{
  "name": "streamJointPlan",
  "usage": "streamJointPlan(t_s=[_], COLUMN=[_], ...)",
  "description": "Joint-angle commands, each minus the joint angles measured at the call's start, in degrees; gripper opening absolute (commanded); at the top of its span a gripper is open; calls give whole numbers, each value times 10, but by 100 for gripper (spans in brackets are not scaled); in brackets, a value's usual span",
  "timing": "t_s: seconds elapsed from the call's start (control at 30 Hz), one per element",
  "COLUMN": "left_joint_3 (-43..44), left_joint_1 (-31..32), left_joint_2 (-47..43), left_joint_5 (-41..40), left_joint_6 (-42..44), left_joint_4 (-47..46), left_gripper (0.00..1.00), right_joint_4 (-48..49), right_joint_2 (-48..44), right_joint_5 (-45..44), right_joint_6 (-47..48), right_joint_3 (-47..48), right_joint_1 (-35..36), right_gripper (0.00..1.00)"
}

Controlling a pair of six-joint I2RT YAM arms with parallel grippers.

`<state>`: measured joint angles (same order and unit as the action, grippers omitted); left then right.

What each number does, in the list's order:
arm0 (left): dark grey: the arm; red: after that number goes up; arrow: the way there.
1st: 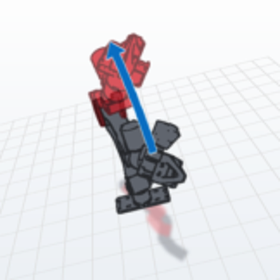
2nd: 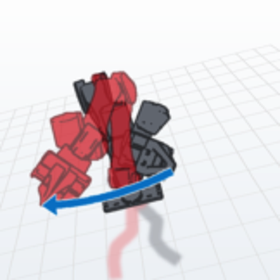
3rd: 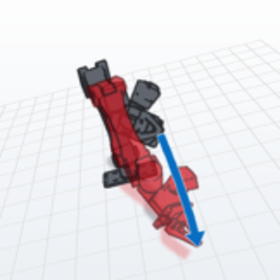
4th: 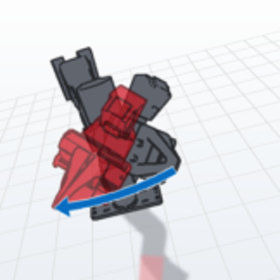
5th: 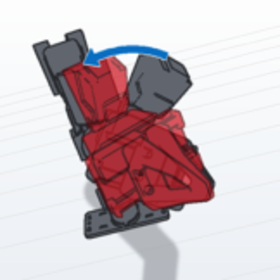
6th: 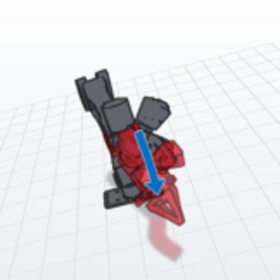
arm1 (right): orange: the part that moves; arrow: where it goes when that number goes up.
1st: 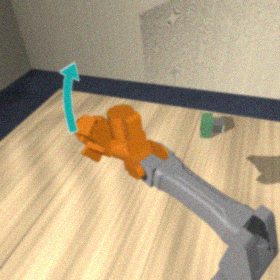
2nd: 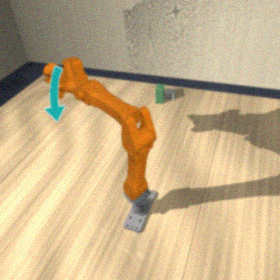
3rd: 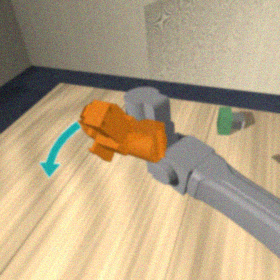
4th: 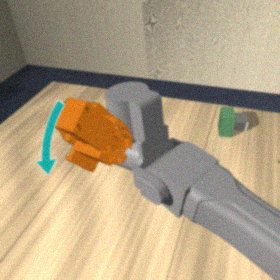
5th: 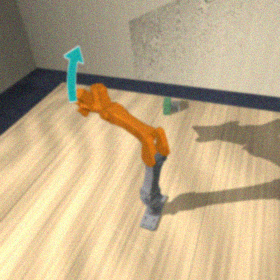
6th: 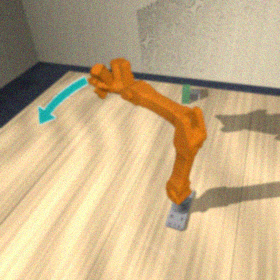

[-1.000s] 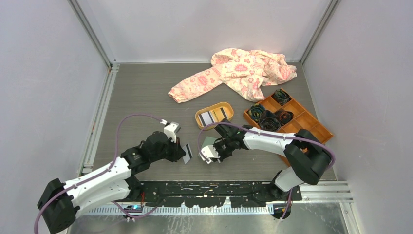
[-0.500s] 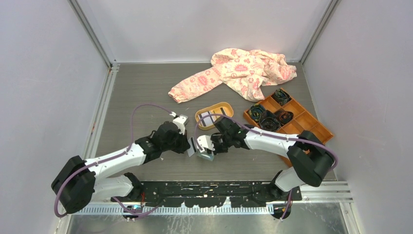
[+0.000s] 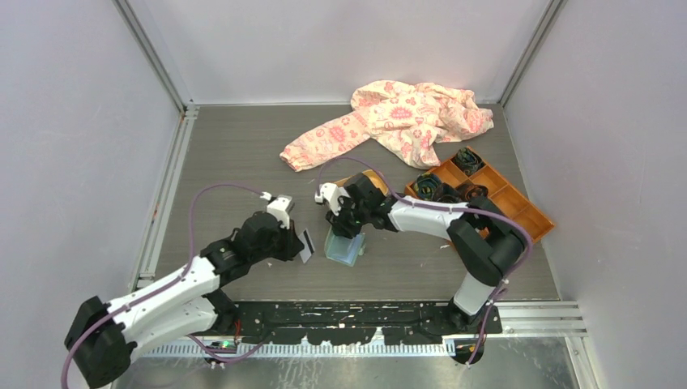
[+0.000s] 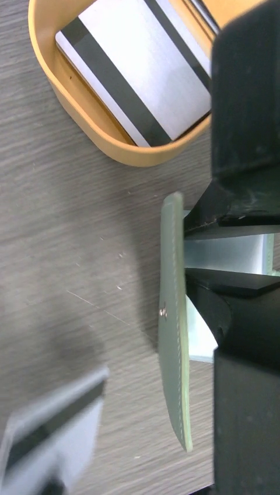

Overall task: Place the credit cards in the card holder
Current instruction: Open the card holder at the center of the board.

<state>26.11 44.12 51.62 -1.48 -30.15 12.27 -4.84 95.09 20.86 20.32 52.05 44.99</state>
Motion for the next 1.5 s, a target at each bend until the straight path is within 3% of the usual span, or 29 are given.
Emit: streamJointPlan(t_s=[0.0, 0.1, 0.23, 0.4, 0.57, 0.93, 1.23, 1.47], left_joint_3=[-7, -22, -42, -16, 22, 90, 100, 47], left_joint_1=[-3, 1, 32, 79, 87, 86, 74, 15], left_joint_2=[-82, -150, -184, -121, -63, 28, 42, 14], left_joint_5=[35, 123, 159, 159, 167, 69, -59, -56], left_joint_6=[-40, -40, -23, 17, 36, -30, -42, -57], left_joint_4=[64, 58, 12, -38, -66, -115, 8, 47], left_gripper=[0, 0, 0, 0, 0, 0, 0, 0], right_joint_4=[-2, -23, -62, -134, -165, -176, -179, -213], right_joint_2=[38, 62, 100, 144, 162, 171, 169, 137], right_joint_5=[-17, 8, 49, 107, 159, 194, 194, 168], right_joint_6=[-125, -154, -175, -184, -181, -200, -202, -158], right_joint_3=[66, 95, 135, 191, 216, 226, 228, 239], right_joint_1=[-1, -2, -6, -20, -29, -29, -29, -39], right_gripper=[31, 31, 31, 32, 34, 37, 37, 38])
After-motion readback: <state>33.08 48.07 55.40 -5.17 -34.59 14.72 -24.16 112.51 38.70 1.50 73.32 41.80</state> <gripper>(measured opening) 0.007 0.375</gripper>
